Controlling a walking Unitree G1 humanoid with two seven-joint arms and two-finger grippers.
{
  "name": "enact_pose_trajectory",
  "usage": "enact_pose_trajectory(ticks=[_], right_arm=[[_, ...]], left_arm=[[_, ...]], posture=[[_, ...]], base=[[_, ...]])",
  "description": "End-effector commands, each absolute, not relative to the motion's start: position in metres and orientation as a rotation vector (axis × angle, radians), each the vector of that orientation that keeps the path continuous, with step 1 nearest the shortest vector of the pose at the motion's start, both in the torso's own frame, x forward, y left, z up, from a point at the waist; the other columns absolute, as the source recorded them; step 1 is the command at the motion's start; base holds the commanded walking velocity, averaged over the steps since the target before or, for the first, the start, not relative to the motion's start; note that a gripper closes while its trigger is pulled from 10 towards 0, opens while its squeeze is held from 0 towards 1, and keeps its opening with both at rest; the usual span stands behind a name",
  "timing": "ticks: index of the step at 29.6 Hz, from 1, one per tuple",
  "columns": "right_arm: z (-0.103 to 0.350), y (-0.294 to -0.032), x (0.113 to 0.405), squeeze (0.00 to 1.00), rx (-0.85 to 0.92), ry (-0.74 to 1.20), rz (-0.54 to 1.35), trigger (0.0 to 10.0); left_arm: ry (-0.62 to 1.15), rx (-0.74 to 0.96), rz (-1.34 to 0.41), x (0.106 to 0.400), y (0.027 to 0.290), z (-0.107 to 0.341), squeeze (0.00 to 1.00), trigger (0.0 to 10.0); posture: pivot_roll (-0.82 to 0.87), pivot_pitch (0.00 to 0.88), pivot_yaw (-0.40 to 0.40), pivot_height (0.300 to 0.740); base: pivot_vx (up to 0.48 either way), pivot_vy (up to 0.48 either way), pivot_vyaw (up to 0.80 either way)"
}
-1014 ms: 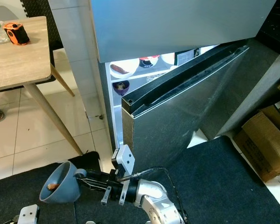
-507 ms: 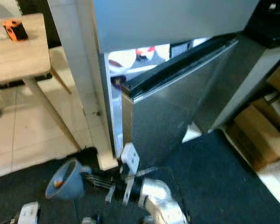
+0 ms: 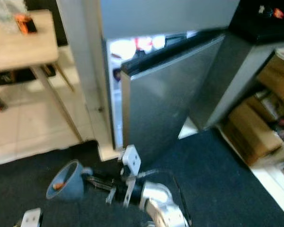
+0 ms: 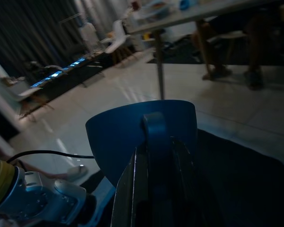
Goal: Restocking fridge
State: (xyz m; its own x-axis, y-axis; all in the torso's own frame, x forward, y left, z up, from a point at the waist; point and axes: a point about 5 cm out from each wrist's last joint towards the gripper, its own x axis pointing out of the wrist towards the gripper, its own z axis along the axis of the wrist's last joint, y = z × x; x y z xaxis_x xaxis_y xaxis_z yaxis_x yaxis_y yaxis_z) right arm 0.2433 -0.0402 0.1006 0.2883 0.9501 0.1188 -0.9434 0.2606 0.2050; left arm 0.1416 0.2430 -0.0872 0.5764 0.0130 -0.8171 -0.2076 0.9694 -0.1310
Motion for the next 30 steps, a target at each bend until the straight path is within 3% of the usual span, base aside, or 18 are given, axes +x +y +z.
enact_pose_trajectory(ticks=[1,25,30], right_arm=[[0.098,-0.045,0.242,0.0,0.252,0.038,1.268,10.0],[0.094,-0.048,0.248,0.0,0.232,0.049,1.214,10.0],[0.094,-0.048,0.248,0.0,0.232,0.048,1.21,10.0]], left_arm=[[0.986,-0.208,0.145,0.135,0.245,-0.09,0.0,10.0],[0.945,-0.194,0.145,0.143,0.248,-0.085,0.0,10.0],[0.94,-0.183,0.133,0.146,0.248,-0.084,0.0,10.0]], posture=[[-0.04,0.164,0.013,0.74],[-0.05,0.166,0.017,0.74],[-0.05,0.166,0.015,0.74]], base=[[0.0,-0.458,0.0],[0.0,-0.035,0.0],[0.0,-0.458,0.0]])
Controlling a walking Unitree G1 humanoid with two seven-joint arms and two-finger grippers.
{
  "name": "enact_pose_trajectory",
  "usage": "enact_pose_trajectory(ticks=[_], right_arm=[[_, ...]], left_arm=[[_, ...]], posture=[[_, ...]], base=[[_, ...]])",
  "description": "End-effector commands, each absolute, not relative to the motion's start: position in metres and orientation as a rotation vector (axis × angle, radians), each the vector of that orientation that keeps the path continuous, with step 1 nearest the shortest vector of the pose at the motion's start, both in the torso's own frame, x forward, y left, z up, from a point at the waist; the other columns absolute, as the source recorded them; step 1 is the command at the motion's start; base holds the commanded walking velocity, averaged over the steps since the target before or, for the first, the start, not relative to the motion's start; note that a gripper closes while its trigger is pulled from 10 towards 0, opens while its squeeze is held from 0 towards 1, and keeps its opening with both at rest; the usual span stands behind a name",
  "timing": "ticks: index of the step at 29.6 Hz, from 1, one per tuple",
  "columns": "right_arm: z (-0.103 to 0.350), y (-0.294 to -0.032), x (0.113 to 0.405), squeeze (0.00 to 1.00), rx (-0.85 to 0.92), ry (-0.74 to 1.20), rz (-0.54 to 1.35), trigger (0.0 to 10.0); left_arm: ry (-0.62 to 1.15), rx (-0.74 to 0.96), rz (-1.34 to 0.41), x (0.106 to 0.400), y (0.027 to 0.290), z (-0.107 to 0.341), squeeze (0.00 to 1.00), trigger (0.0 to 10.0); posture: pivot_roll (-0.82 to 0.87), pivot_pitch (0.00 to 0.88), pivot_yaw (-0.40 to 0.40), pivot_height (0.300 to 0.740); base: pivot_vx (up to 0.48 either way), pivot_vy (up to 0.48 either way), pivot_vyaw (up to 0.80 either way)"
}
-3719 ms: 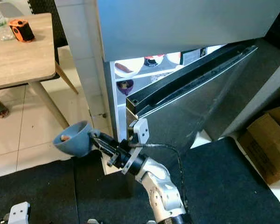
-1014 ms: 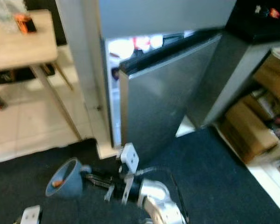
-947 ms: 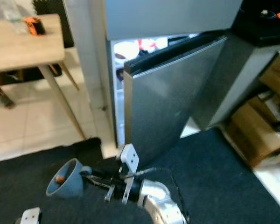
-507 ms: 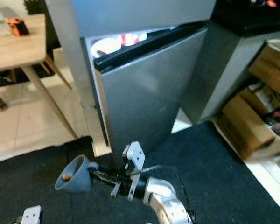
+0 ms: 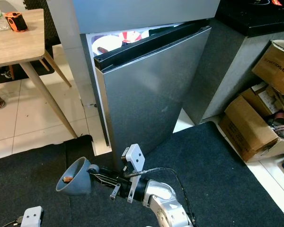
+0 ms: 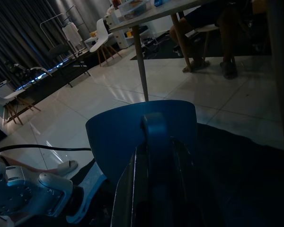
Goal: Restocking fridge
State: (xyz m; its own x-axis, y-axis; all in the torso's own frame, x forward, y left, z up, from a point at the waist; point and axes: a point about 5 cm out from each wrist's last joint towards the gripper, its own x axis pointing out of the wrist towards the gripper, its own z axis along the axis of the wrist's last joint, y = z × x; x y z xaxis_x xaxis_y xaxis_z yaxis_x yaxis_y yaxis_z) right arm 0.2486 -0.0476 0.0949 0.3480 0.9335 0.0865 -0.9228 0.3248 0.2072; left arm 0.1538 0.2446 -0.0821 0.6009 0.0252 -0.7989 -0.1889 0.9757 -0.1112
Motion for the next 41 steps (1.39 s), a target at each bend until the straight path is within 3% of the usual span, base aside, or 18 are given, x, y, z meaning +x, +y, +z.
enact_pose_trajectory(ticks=[1,13,15,21,25,33,41], right_arm=[[0.094,-0.049,0.248,0.0,0.232,0.047,1.209,10.0],[0.081,-0.067,0.268,0.0,0.186,0.082,0.999,10.0],[0.075,-0.08,0.275,0.0,0.174,0.102,0.913,10.0],[0.069,-0.097,0.282,0.0,0.158,0.115,0.813,10.0],[0.065,-0.114,0.288,0.0,0.143,0.12,0.695,10.0],[0.062,-0.129,0.29,0.0,0.135,0.113,0.621,10.0],[0.062,-0.129,0.289,0.0,0.132,0.107,0.613,10.0]], left_arm=[[0.935,-0.193,0.141,0.147,0.249,-0.084,0.0,10.0],[0.732,-0.214,0.214,0.191,0.262,-0.058,0.0,10.0],[0.61,-0.217,0.257,0.217,0.278,-0.036,0.0,10.0],[0.429,-0.21,0.297,0.253,0.3,0.003,0.0,10.0],[0.239,-0.172,0.286,0.292,0.316,0.055,0.0,10.0],[0.062,-0.157,0.21,0.33,0.313,0.109,0.0,10.0],[0.081,-0.147,0.15,0.334,0.294,0.102,0.0,10.0]], posture=[[-0.05,0.166,0.015,0.74],[-0.05,0.174,0.014,0.74],[-0.05,0.177,0.015,0.74],[-0.06,0.182,0.021,0.74],[-0.06,0.201,0.033,0.74],[-0.08,0.215,0.045,0.74],[-0.09,0.216,0.043,0.74]], base=[[0.0,-0.458,0.0],[0.0,-0.038,0.0],[0.0,0.0,0.0],[0.0,0.0,0.0],[0.0,0.0,0.0],[0.0,0.0,0.0],[0.0,0.0,0.0]])
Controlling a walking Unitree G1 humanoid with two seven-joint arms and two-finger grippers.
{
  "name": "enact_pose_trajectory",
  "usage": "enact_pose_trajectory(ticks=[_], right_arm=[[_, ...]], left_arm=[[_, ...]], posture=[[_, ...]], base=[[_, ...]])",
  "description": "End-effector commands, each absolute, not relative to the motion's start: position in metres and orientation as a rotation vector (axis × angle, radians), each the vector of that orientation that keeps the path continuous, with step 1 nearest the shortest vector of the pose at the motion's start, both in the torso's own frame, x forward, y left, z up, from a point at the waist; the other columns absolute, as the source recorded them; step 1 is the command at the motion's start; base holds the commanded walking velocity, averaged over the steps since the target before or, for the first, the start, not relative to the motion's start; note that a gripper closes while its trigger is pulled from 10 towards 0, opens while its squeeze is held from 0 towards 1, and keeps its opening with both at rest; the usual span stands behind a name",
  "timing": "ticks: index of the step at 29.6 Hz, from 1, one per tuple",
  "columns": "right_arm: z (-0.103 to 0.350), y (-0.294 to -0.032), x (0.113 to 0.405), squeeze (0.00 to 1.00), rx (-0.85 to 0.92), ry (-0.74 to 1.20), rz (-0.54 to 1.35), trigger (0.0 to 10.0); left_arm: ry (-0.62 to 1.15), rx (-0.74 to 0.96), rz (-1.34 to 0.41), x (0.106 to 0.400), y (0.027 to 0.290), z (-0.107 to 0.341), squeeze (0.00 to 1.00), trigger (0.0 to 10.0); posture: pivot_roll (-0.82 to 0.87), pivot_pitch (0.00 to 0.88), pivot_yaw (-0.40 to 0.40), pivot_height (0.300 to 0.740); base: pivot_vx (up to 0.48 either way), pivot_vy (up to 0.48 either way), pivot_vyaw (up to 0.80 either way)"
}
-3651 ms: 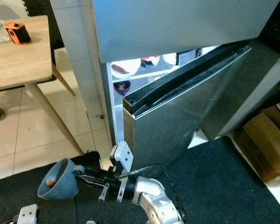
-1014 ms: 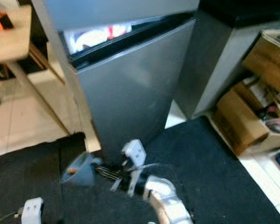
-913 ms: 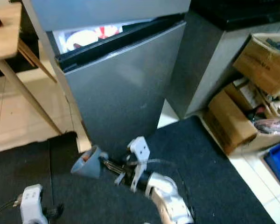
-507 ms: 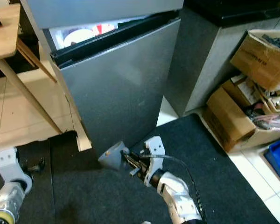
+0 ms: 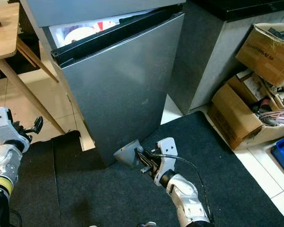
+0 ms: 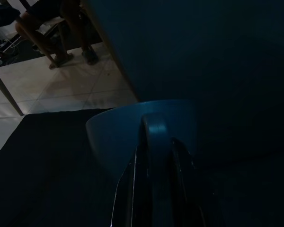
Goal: Restocking fridge
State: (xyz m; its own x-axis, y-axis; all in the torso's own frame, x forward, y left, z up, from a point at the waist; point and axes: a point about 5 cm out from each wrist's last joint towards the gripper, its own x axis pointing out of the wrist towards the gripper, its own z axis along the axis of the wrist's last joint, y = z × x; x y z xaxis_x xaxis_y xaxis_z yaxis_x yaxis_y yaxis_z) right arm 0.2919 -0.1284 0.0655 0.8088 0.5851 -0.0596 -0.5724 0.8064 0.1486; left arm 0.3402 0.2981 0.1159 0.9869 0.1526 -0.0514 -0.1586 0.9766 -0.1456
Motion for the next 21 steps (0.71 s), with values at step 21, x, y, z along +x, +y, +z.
enact_pose_trajectory(ticks=[21], right_arm=[[0.065,-0.12,0.293,0.0,0.136,0.085,0.658,10.0]], left_arm=[[0.204,-0.192,0.162,0.315,0.287,0.064,0.0,10.0]], posture=[[-0.07,0.199,0.035,0.74]], base=[[0.0,-0.176,0.0]])
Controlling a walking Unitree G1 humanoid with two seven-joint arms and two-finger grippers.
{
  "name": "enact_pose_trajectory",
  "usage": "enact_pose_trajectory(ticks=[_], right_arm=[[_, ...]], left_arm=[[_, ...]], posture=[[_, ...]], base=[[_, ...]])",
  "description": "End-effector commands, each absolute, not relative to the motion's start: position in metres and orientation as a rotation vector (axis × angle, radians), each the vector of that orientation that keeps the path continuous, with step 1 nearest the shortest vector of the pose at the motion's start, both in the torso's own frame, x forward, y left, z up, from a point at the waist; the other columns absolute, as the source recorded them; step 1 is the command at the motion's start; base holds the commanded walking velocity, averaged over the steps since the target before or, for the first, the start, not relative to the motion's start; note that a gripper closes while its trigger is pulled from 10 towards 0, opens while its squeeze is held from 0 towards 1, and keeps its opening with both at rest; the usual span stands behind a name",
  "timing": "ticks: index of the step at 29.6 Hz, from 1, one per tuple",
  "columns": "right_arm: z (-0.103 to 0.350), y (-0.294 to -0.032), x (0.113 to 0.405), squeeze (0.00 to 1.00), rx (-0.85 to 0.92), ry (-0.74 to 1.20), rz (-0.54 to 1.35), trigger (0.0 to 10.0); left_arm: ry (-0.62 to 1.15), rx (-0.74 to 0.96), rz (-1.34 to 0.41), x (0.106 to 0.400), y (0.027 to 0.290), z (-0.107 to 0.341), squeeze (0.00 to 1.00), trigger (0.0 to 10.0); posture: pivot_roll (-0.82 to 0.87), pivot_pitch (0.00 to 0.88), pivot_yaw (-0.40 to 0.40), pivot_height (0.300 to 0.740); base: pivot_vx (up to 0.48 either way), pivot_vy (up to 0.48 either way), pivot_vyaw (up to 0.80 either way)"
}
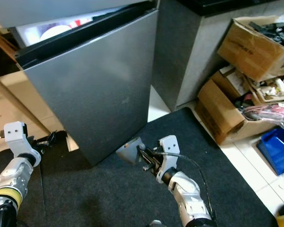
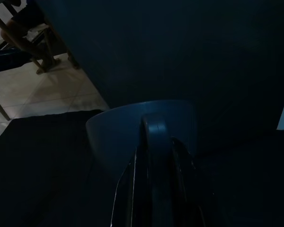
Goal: Restocking fridge
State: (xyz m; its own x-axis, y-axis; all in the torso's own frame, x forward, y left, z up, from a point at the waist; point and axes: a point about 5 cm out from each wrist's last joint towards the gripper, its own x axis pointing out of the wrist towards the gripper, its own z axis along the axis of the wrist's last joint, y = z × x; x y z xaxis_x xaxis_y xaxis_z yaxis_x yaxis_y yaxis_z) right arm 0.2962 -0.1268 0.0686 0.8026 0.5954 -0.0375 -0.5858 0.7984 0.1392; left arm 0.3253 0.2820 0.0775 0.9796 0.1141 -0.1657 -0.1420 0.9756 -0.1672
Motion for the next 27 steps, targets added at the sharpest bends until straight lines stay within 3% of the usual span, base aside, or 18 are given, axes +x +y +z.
enact_pose_trajectory(ticks=[1,11,27], right_arm=[[0.065,-0.12,0.294,0.0,0.136,0.084,0.659,10.0],[0.065,-0.119,0.294,0.0,0.132,0.086,0.676,10.0],[0.065,-0.117,0.295,0.0,0.13,0.081,0.692,10.0]], left_arm=[[0.212,-0.199,0.168,0.313,0.287,0.062,0.0,10.0],[0.299,-0.206,0.201,0.289,0.286,0.032,0.0,10.0],[0.237,-0.198,0.192,0.3,0.288,0.047,0.0,10.0]], posture=[[-0.07,0.199,0.035,0.74],[-0.07,0.198,0.024,0.74],[-0.06,0.192,0.024,0.74]], base=[[0.0,0.0,0.0],[0.0,0.0,0.0],[0.392,0.0,0.0]])
